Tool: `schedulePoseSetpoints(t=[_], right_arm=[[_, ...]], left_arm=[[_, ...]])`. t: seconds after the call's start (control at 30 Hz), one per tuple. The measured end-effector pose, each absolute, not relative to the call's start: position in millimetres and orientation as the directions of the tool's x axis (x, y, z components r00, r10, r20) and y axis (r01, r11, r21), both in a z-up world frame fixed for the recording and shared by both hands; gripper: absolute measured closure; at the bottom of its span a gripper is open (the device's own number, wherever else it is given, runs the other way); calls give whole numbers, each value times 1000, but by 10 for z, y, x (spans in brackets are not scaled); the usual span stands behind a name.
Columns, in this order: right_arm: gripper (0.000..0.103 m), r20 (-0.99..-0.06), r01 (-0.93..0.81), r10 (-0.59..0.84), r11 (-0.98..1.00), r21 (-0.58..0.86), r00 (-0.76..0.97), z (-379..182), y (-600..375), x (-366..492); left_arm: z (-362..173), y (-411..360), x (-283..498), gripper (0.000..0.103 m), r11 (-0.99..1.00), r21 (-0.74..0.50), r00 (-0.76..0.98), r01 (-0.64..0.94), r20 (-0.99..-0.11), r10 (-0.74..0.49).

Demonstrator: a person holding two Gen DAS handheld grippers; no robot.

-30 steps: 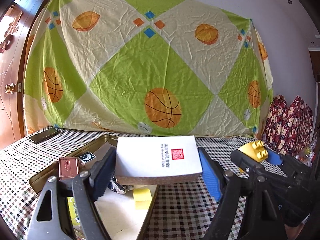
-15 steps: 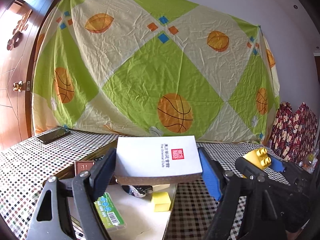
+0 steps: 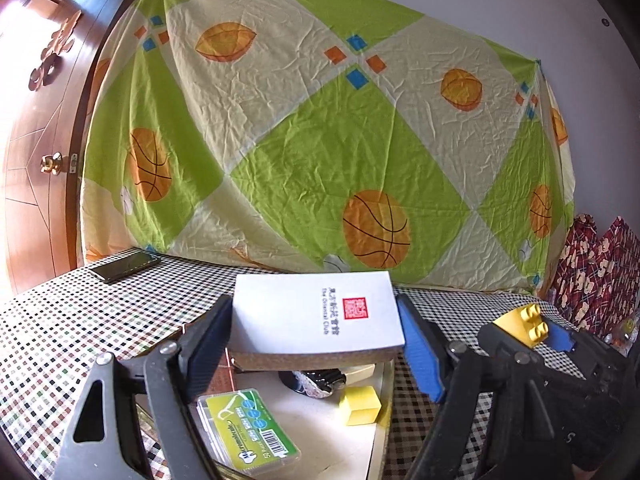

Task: Organize rigid objects
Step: 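Carry the white box and yellow block over the gold tin with both tools, then lower the white box and yellow block into the tin and open both tools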

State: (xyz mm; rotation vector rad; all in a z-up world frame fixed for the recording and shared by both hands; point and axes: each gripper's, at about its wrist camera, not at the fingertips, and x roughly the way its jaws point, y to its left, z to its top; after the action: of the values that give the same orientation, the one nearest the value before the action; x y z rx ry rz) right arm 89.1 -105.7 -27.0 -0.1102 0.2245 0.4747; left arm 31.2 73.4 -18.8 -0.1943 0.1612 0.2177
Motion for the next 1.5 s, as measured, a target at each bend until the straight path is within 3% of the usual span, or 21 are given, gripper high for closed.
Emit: schedulePoseSetpoints(t=[0.37,0.9,1.27,1.5], right_arm=[[37,-246,-508,475,856,-94,845,-257,-746,869],[37,-272,-568,524,815,-116,808,-51,-306,935],[37,-445,-599,519,799,-50,730,-79,51,1472],[37,-490,-584,482,809,-69,726,-185,224,1648]], left_arm=[[-168,1018,247,23,943,-169,947,-286,-198,252],[-205,1416,362,23,928,-112,902,-356,-301,310],[-257,1560,709,23,948,-84,867,-307,-435,243],[-336,1603,862,23,949,-59,842,-310,-480,246]])
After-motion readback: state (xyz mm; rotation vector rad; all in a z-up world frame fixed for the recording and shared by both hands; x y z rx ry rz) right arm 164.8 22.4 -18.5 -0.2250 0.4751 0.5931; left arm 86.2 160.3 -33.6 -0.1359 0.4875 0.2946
